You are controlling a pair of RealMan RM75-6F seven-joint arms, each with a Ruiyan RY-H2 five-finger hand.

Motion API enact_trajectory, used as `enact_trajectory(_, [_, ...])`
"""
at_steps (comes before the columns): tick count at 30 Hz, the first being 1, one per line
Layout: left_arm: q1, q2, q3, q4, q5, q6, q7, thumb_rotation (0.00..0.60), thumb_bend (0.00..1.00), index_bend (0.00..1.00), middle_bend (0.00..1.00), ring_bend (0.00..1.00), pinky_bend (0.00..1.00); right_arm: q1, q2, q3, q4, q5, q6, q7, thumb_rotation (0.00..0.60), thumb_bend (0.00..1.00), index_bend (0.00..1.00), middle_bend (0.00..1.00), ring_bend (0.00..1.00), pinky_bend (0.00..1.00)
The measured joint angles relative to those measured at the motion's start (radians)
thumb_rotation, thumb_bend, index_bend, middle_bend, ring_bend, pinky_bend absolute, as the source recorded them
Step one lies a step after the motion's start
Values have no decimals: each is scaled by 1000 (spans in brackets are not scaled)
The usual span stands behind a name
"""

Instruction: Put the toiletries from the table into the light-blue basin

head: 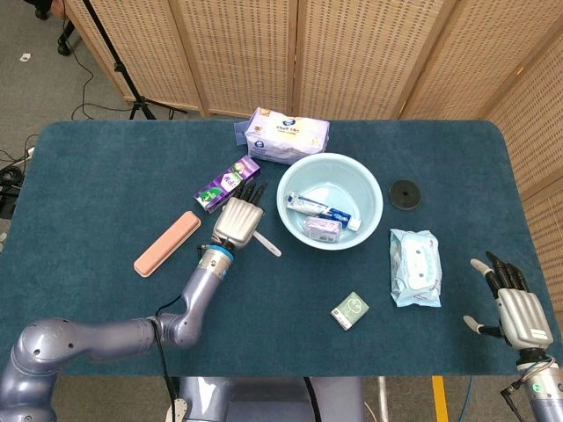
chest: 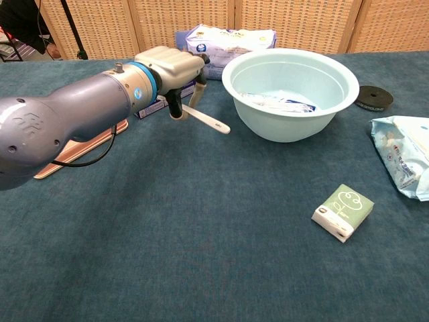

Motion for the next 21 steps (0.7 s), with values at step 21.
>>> enact_trajectory(21, [-95, -17, -98, 98, 53, 20, -38, 600, 381, 858, 72, 2, 0, 5, -1, 4, 11, 23, -23, 19, 600, 208, 124, 0, 0, 0])
